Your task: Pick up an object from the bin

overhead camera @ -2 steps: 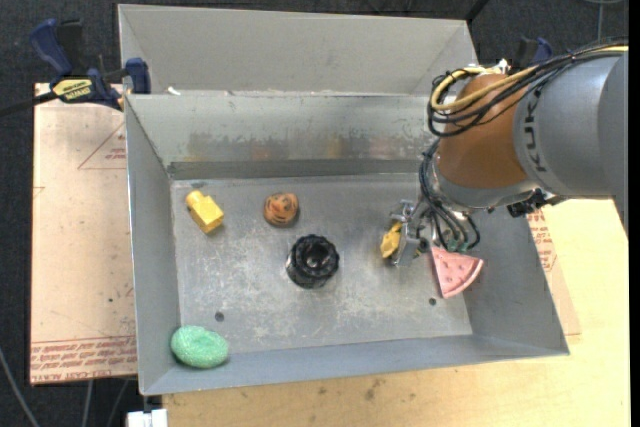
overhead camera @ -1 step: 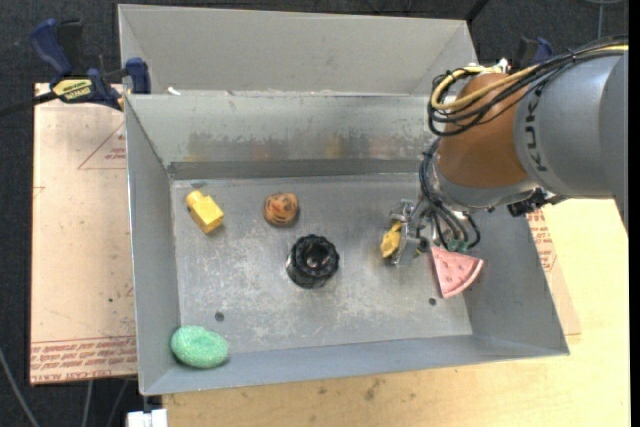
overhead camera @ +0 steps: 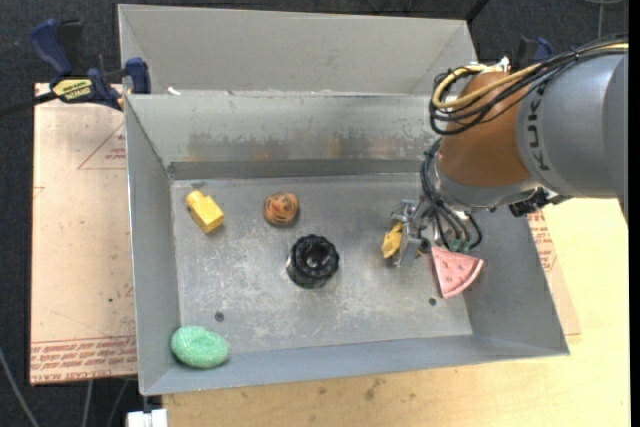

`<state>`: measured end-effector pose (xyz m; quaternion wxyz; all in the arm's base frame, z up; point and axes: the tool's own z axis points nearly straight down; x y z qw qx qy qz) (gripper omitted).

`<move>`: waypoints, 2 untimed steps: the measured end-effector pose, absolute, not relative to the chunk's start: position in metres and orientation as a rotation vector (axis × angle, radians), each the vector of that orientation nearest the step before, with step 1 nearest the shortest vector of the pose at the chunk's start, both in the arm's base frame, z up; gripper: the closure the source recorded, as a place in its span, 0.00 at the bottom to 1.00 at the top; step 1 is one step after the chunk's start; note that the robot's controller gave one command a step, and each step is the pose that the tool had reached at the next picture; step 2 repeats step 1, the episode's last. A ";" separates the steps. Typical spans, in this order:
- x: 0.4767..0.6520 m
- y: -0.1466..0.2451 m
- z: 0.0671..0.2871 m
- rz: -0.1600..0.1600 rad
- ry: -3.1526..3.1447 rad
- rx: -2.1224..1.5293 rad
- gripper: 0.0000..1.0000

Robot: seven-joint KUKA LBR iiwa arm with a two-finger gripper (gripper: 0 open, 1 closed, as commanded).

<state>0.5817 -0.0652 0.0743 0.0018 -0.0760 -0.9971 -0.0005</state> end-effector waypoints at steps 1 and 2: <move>0.581 -0.065 0.093 -0.002 -3.126 -0.238 1.00; 0.581 -0.065 0.093 -0.002 -3.126 -0.238 1.00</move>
Offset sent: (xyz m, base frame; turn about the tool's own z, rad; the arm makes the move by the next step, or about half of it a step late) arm 0.0000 0.0002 0.0012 0.0000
